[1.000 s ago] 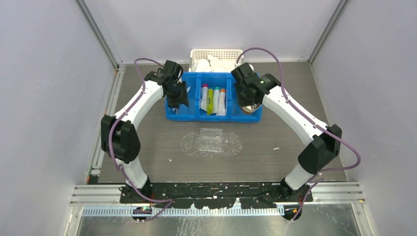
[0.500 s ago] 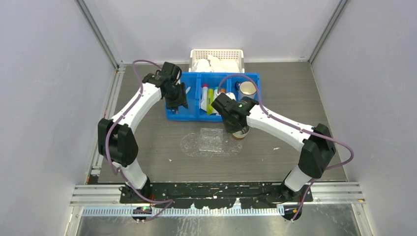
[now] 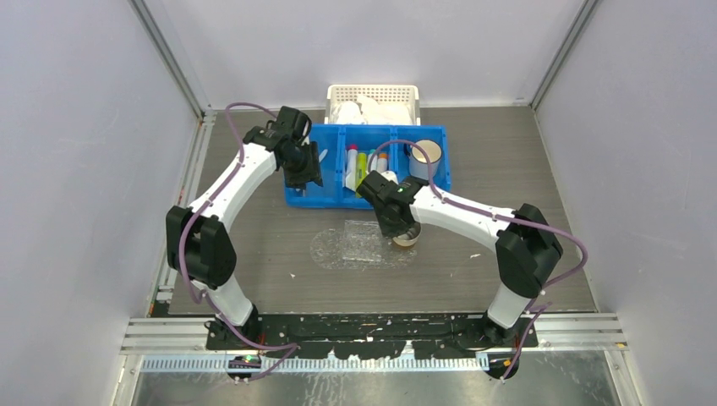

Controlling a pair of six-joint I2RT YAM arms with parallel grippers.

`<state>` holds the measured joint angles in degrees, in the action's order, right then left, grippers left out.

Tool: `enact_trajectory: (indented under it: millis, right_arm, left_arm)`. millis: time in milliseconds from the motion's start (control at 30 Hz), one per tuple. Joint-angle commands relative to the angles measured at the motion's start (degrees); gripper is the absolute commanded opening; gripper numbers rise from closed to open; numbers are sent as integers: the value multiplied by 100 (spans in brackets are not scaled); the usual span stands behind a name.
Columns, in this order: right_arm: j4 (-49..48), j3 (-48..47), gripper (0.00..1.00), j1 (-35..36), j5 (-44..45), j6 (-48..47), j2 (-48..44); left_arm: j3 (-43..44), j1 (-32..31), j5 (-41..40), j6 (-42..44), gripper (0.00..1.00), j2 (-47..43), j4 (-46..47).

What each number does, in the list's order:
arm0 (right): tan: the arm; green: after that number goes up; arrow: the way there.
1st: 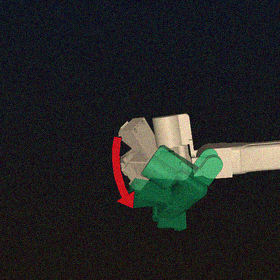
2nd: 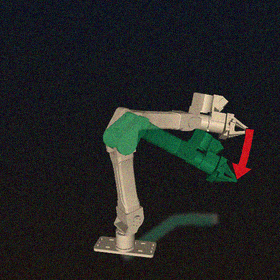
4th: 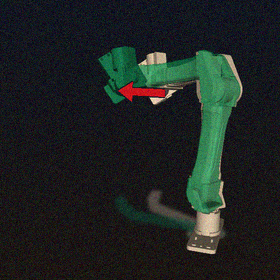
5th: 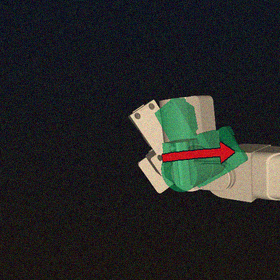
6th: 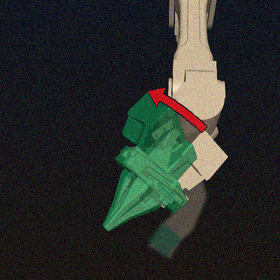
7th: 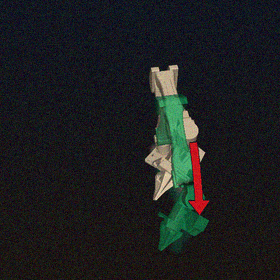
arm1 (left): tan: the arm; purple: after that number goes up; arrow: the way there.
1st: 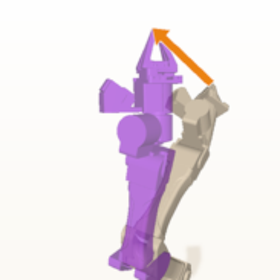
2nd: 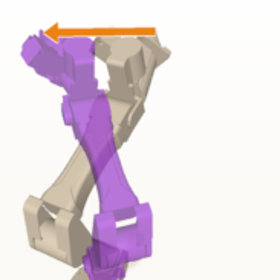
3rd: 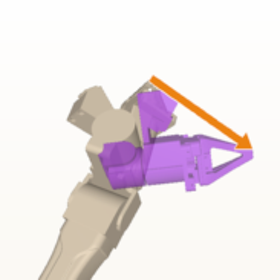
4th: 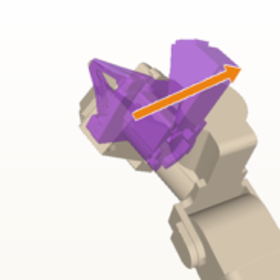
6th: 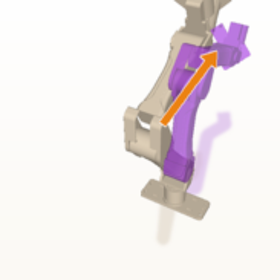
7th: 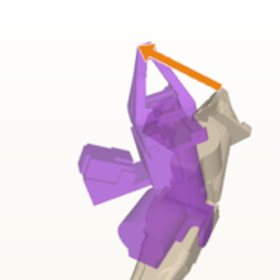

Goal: Prepare toiletry sets of a toothbrush and toothpaste on the tray

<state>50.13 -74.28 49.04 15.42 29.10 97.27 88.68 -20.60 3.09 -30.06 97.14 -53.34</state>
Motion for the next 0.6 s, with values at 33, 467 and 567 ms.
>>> enact_trajectory:
  millis: [33,467,567]
  right_arm:
    - [-225,-87,9,57,-4,78,-15]
    - [-154,-32,15,104,-77,60,14]
    - [-126,-14,20,106,-54,69,-27]
  left_arm:
    - [0,39,29,-68,49,-231,122]
    - [-33,39,54,-114,48,-196,148]
    - [-61,39,60,-128,48,-194,173]
